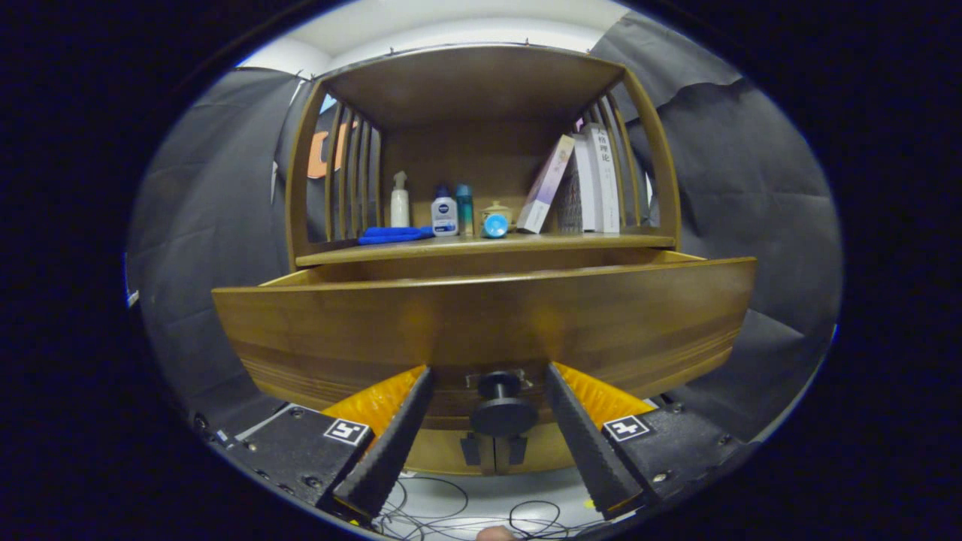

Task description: Pull open the drawer, take out the items inside it, and place them on the countertop above the cabinet.

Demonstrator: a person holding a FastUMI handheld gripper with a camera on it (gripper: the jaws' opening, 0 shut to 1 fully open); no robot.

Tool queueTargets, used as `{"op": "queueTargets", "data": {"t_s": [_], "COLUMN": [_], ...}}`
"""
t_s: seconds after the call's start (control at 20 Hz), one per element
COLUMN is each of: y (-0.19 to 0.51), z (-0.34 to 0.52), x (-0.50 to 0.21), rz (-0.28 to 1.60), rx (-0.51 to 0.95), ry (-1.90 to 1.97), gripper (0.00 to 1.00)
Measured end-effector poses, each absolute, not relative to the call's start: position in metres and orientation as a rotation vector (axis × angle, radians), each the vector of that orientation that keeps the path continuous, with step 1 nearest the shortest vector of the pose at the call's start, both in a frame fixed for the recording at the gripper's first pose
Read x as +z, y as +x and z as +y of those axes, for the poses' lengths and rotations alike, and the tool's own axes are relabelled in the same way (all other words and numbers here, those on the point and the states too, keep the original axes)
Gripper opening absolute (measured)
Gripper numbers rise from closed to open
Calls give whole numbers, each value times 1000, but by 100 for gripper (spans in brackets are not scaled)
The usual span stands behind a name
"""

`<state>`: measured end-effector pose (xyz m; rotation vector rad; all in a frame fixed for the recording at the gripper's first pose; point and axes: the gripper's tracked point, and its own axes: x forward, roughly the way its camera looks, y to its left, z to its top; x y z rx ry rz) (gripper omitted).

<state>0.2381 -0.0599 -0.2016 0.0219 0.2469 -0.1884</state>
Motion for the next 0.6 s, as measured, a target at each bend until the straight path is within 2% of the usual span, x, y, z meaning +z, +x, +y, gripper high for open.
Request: {"op": "queueTargets", "data": {"t_s": [0.6], "y": [321], "z": [-67], "x": [-209], "rz": [312], "rx": [-234], "ry": [-3], "gripper": [99]}}
